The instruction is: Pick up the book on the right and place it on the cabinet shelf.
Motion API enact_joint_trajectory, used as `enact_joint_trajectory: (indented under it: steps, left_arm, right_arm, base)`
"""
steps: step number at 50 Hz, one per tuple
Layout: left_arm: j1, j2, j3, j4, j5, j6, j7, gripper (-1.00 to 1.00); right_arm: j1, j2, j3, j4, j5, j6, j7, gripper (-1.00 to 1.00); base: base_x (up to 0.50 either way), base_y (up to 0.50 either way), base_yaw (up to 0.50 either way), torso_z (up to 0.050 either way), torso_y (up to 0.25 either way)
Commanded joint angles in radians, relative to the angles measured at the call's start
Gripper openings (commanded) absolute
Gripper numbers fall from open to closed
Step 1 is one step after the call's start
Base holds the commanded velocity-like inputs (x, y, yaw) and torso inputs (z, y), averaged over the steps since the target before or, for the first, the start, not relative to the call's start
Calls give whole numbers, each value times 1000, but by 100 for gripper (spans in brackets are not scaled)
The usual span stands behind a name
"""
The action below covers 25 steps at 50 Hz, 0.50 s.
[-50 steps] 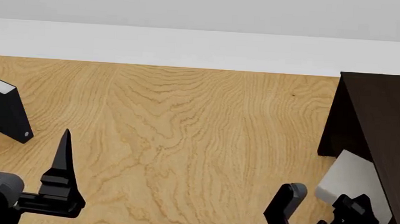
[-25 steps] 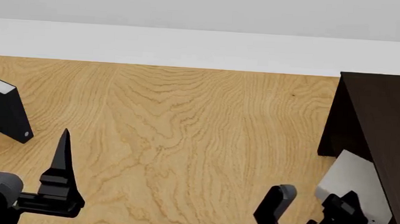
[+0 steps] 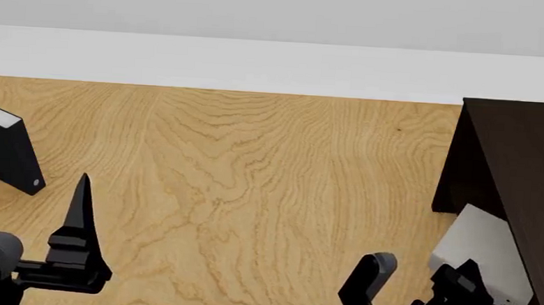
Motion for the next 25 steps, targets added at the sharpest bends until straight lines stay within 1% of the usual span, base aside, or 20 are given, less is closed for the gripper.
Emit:
enact_joint_trajectory:
  steps: [1, 2, 5, 11, 19, 25]
  left_arm:
    - [-1, -2, 5, -3, 9, 1, 5, 100]
    - [59, 325, -229, 49, 349, -148, 400, 100]
    - [57, 320, -224, 51, 348, -156, 391, 100]
    - [55, 312, -216, 51, 338, -152, 384, 100]
    - [52, 304, -209, 44, 328, -147, 371, 100]
    - [52, 296, -207, 47, 322, -147, 361, 100]
  right_arm:
    - [4, -1, 2, 9, 0, 1, 1, 100]
    - [-4, -37, 199, 72, -216, -46, -44, 100]
    - [-43, -3, 202, -60, -218, 29, -65, 100]
    - [-55, 7, 199, -106, -222, 61, -67, 100]
    - [-123, 76, 197, -371, -242, 212, -96, 100]
    - [-160, 108, 200, -502, -254, 286, -101, 100]
  base:
    - [0, 0, 0, 0, 0]
    - [0, 0, 0, 0, 0]
    - [0, 0, 0, 0, 0]
    - [0, 0, 0, 0, 0]
    - [0, 0, 0, 0, 0]
    - [0, 0, 0, 0, 0]
